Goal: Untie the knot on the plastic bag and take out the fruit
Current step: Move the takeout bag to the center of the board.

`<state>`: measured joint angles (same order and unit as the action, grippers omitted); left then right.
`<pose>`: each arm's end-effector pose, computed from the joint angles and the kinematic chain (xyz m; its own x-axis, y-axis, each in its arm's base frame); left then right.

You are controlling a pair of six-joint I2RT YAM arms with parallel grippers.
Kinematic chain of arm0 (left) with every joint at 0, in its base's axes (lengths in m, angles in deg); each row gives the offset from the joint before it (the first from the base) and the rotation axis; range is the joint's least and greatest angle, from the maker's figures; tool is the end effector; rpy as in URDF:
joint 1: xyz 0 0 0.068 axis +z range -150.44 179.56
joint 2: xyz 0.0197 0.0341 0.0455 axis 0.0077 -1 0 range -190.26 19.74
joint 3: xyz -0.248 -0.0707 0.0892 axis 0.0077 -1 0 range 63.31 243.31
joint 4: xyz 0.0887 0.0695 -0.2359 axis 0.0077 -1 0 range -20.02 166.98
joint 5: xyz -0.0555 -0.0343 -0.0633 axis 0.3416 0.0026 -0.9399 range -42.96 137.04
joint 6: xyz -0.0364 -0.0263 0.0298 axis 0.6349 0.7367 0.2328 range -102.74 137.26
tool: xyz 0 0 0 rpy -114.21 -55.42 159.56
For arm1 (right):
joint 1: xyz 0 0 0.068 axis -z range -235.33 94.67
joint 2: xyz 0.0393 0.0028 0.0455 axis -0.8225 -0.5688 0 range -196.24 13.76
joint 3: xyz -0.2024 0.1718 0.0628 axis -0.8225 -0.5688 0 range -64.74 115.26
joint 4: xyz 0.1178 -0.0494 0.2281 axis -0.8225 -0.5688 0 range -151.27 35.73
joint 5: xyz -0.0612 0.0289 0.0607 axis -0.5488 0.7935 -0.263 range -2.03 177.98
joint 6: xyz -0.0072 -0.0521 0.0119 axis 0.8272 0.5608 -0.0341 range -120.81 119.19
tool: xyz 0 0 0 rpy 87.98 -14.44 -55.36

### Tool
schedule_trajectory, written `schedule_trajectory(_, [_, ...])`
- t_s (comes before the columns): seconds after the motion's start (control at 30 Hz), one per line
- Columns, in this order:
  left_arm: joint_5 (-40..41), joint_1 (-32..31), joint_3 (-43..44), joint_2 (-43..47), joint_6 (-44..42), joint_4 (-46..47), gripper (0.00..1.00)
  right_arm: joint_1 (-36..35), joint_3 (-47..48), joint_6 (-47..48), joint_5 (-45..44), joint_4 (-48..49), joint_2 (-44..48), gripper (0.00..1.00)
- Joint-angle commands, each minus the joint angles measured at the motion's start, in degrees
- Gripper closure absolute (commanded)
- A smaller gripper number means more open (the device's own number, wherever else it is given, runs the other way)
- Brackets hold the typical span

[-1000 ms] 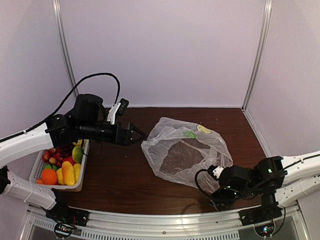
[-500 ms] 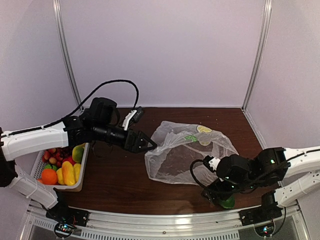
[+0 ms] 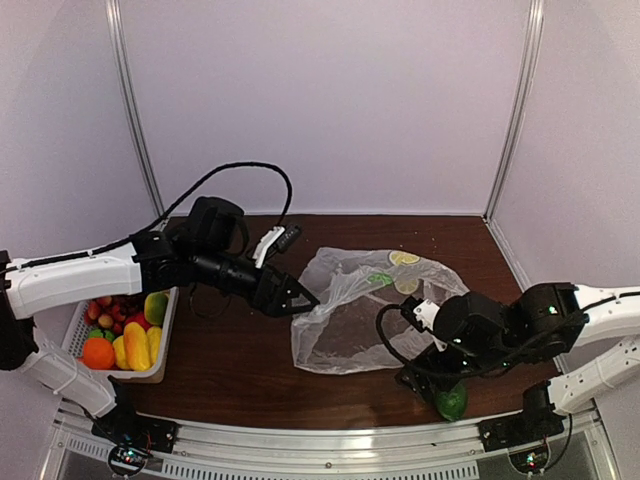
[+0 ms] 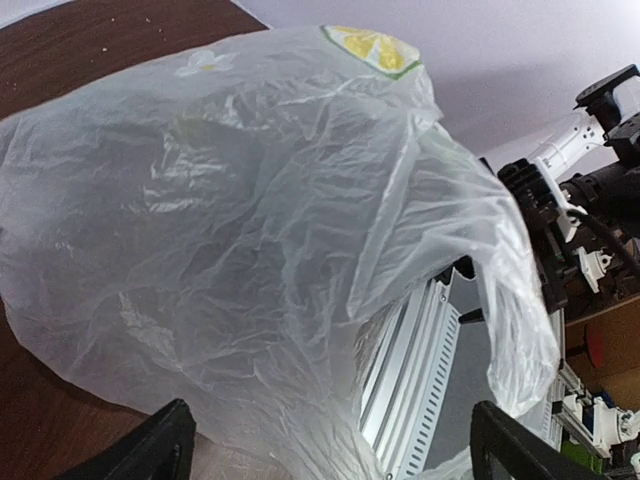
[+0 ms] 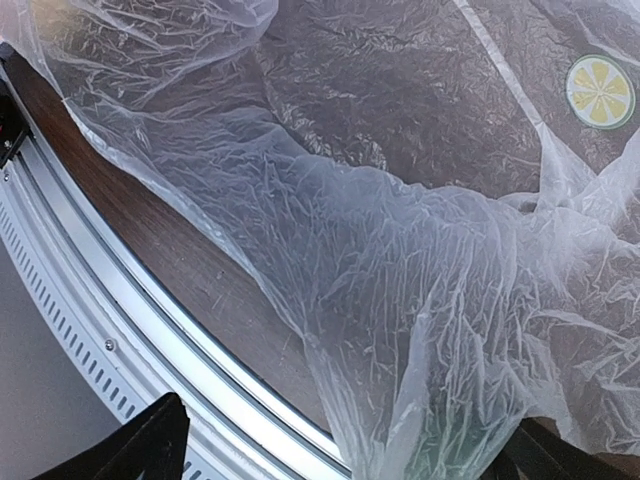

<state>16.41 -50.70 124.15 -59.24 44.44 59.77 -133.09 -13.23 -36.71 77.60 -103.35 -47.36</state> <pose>0.1820 -0.2470 0.2929 -0.7526 0.2904 -0.5910 0.6560 0.4083 -0.6347 0.0488 0.1949 0.2698 -0.6989 -0.5004 -0.5111 -0.6563 0.7327 0.1801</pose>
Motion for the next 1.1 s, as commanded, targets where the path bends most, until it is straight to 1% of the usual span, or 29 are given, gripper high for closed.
schedule_trajectory(0.0, [-0.8,0.0,0.2,5.0,-0.6,5.4,0.02,0.2,1.3,0.9,-2.0,-0.5,0.7,0.0])
schedule_trajectory(0.13, [-4.5,0.0,-0.3,5.9,-1.2,5.2,0.02,0.4,1.6,1.0,-2.5,-0.4,0.6,0.0])
schedule_trajectory(0.2, [-4.1,0.0,-1.1,6.2,-1.4,4.2,0.02,0.4,1.9,1.2,-2.5,-0.3,0.8,0.0])
schedule_trajectory(0.3, [-1.4,0.0,-1.0,5.7,-2.1,0.4,0.02,0.5,2.0,1.1,-2.4,-0.3,1.2,0.0])
schedule_trajectory(0.47, [8.1,0.0,0.2,4.6,-2.8,-4.8,0.03,0.4,1.9,1.6,-1.3,0.1,2.6,0.0])
schedule_trajectory(0.5, [9.3,0.0,0.4,4.4,-2.9,-5.1,0.07,0.5,1.8,2.0,-0.9,0.2,3.0,0.0])
schedule_trajectory(0.53, [9.9,0.0,0.6,4.0,-2.9,-5.1,0.15,0.5,1.8,2.4,-0.5,0.2,3.5,0.0])
schedule_trajectory(0.57, [10.0,0.0,0.7,3.7,-2.9,-4.9,0.26,0.5,1.7,2.9,0.1,0.2,4.0,0.0])
schedule_trajectory(0.6, [10.1,0.0,0.7,3.4,-2.7,-4.4,0.38,0.5,1.6,3.5,0.8,0.1,4.6,0.0])
schedule_trajectory(0.63, [10.5,0.0,0.8,3.0,-2.4,-4.0,0.57,0.5,1.5,4.0,1.6,0.2,5.2,0.0])
schedule_trajectory(0.67, [11.1,0.0,1.0,2.7,-2.2,-3.8,0.71,0.5,1.5,4.6,2.5,0.4,5.8,0.0])
schedule_trajectory(0.73, [13.7,0.0,1.4,2.0,-1.8,-3.8,0.92,0.5,1.3,5.7,4.1,0.7,6.9,0.0])
schedule_trajectory(0.77, [14.7,0.2,1.6,1.7,-1.6,-3.8,1.0,0.5,1.3,6.2,4.7,0.5,7.3,0.0])
schedule_trajectory(0.83, [16.0,1.3,1.7,1.1,-0.9,-3.3,1.0,0.5,1.3,6.7,5.6,0.0,7.8,0.0])
schedule_trajectory(0.97, [17.6,5.3,1.2,0.9,0.7,-1.3,1.0,0.5,0.6,6.4,5.9,-0.7,8.0,0.0])
schedule_trajectory(1.07, [17.9,9.7,0.0,1.6,1.9,1.4,1.0,0.5,-0.7,5.6,5.2,-0.7,8.3,0.0])
